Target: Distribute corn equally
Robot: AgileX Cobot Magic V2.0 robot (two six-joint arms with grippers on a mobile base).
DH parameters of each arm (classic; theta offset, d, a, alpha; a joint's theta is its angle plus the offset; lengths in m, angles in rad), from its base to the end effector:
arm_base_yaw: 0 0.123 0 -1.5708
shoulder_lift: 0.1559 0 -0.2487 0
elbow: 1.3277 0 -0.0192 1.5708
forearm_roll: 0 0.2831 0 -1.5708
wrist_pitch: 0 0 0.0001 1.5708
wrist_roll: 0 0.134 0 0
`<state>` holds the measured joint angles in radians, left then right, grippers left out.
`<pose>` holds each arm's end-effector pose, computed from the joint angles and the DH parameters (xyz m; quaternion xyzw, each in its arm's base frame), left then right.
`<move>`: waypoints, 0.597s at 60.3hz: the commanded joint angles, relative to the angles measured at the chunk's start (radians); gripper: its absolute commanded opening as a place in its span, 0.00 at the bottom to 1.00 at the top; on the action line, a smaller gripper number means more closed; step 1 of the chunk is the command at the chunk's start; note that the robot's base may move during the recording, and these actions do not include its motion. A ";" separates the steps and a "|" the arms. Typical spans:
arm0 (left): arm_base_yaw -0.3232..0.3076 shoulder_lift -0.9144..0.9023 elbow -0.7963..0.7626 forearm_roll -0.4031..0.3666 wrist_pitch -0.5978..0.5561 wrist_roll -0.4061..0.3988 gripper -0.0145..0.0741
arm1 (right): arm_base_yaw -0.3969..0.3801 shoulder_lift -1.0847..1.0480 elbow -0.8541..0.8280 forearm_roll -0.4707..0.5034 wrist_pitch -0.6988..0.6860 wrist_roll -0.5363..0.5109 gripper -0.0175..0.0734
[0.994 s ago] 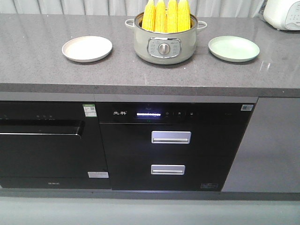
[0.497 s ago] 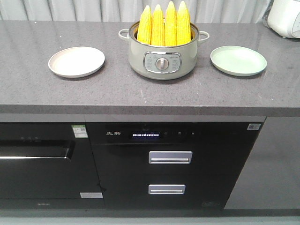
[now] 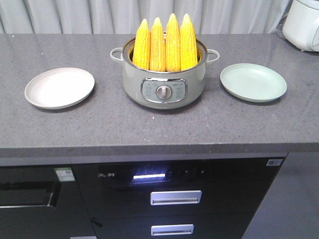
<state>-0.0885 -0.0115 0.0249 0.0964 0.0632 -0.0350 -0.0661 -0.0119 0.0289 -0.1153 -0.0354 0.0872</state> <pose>0.1682 -0.0141 0.2002 0.0504 0.7014 -0.0076 0.7109 0.1679 -0.0106 0.2117 0.0112 0.6688 -0.0336 0.7426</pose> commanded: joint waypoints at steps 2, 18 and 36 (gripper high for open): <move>0.000 -0.014 0.010 -0.009 -0.074 -0.005 0.16 | -0.002 -0.007 0.010 -0.010 -0.078 -0.004 0.18; 0.000 -0.014 0.010 -0.009 -0.074 -0.005 0.16 | -0.002 -0.007 0.010 -0.010 -0.078 -0.004 0.18; 0.000 -0.014 0.010 -0.009 -0.074 -0.005 0.16 | -0.002 -0.007 0.010 -0.010 -0.078 -0.004 0.18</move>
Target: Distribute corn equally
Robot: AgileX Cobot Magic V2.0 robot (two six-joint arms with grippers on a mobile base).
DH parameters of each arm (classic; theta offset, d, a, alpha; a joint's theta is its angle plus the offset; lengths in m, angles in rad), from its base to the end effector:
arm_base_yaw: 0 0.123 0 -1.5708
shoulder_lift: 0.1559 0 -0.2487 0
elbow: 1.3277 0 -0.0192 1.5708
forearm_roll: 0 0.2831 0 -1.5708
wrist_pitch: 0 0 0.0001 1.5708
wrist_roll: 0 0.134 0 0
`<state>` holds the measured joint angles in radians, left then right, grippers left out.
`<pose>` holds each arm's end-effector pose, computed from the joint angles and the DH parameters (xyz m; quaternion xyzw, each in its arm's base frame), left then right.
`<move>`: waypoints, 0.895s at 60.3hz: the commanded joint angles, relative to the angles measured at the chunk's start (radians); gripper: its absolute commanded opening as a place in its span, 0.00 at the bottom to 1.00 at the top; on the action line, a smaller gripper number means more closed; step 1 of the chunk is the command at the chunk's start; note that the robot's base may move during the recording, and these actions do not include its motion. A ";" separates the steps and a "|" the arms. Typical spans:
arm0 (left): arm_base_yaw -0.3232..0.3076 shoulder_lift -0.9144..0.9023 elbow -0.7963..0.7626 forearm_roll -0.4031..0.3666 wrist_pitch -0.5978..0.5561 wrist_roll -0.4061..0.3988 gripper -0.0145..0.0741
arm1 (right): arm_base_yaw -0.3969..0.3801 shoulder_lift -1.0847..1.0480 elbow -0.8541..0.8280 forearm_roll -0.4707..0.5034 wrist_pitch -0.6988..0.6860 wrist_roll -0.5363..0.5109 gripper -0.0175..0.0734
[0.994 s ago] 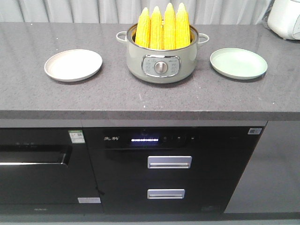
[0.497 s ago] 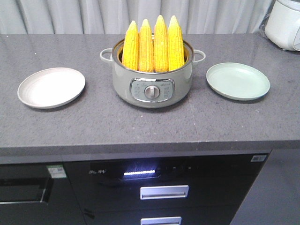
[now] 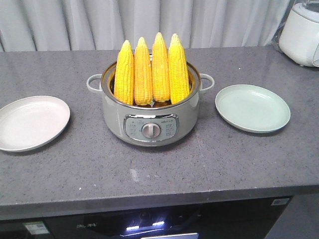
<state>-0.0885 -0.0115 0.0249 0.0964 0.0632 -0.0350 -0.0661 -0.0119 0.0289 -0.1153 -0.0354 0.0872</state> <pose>0.1682 -0.0141 0.2002 0.0504 0.7014 -0.0076 0.7109 0.1679 -0.0106 0.2117 0.0112 0.6688 -0.0336 0.7426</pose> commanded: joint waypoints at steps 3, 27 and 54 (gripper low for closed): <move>0.000 -0.014 0.010 -0.009 -0.074 -0.005 0.16 | -0.002 -0.007 0.010 -0.010 -0.078 -0.004 0.18; 0.000 -0.014 0.010 -0.009 -0.074 -0.005 0.16 | -0.002 -0.007 0.010 -0.010 -0.078 -0.004 0.18; 0.000 -0.014 0.010 -0.009 -0.074 -0.005 0.16 | -0.002 -0.007 0.010 -0.010 -0.078 -0.004 0.18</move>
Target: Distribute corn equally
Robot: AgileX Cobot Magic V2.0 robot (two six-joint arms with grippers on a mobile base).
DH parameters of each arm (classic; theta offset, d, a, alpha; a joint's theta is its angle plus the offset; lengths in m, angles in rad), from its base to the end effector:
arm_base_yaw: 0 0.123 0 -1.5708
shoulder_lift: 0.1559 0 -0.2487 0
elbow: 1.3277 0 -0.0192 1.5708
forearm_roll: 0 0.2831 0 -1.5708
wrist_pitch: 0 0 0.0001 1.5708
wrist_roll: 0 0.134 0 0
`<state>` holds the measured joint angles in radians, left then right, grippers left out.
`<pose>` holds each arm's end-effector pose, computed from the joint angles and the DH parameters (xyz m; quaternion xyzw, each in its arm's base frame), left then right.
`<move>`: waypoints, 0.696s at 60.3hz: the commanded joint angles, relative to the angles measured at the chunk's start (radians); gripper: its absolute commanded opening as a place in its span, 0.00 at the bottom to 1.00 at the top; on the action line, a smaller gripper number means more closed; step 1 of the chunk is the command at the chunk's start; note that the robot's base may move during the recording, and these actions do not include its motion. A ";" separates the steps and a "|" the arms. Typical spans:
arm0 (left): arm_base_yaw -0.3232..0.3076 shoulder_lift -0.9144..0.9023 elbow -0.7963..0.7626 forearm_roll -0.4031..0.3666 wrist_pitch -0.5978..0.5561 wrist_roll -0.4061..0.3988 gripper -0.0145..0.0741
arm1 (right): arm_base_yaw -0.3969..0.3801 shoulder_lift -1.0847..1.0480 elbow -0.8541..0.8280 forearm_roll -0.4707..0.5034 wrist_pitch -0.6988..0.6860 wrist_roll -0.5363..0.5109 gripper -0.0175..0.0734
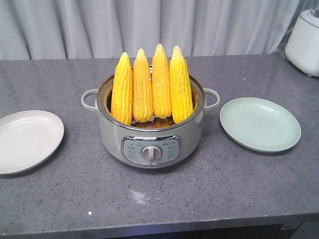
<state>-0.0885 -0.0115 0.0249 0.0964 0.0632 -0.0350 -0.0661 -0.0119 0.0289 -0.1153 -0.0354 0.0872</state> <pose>0.1682 -0.0141 0.2002 0.0504 0.7014 -0.0076 0.7109 0.1679 -0.0106 0.2117 0.0112 0.6688 -0.0336 0.7426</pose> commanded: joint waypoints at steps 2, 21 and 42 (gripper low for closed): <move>0.000 -0.014 0.010 -0.009 -0.074 -0.005 0.16 | -0.002 -0.007 0.010 -0.010 -0.078 -0.004 0.18; 0.000 -0.014 0.010 -0.009 -0.074 -0.005 0.16 | -0.002 -0.007 0.010 -0.010 -0.078 -0.004 0.18; 0.000 -0.014 0.010 -0.009 -0.074 -0.005 0.16 | -0.002 -0.007 0.010 -0.010 -0.078 -0.004 0.18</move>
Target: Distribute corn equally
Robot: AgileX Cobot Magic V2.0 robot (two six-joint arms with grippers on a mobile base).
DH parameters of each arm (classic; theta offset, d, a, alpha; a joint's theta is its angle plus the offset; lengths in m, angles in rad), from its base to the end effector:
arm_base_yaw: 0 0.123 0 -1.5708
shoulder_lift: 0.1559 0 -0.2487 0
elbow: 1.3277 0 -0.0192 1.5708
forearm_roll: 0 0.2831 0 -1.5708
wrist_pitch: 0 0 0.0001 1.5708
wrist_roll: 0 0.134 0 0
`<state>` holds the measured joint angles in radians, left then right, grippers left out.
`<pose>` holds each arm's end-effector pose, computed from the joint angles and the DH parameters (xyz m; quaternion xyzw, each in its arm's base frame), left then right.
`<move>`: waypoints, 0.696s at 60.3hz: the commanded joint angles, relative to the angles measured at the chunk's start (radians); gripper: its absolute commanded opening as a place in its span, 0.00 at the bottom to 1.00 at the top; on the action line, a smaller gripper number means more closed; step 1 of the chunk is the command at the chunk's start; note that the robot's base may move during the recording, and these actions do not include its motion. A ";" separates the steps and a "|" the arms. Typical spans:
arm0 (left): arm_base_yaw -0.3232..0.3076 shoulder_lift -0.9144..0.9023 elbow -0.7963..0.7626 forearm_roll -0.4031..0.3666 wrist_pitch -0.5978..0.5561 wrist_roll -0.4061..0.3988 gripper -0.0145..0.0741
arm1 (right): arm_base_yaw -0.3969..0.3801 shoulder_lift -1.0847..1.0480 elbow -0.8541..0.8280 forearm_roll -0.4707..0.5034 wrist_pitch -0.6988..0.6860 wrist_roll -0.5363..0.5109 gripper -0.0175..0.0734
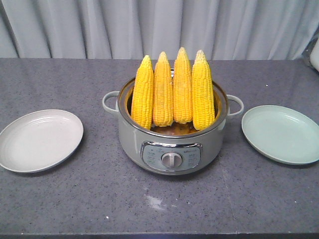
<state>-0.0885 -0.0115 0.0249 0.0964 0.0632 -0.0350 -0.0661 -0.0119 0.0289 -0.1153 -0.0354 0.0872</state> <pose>0.1682 -0.0141 0.2002 0.0504 0.7014 -0.0076 0.7109 0.1679 -0.0106 0.2117 0.0112 0.6688 -0.0336 0.7426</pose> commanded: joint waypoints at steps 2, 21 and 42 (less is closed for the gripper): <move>0.000 -0.014 0.010 -0.009 -0.074 -0.005 0.16 | -0.002 -0.007 0.010 -0.010 -0.078 -0.004 0.18; 0.000 -0.014 0.010 -0.009 -0.074 -0.005 0.16 | -0.002 -0.007 0.010 -0.010 -0.078 -0.004 0.18; 0.000 -0.014 0.010 -0.009 -0.074 -0.005 0.16 | -0.002 -0.007 0.010 -0.010 -0.078 -0.004 0.18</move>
<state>-0.0885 -0.0115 0.0249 0.0964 0.0632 -0.0350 -0.0661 -0.0119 0.0289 -0.1153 -0.0354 0.0872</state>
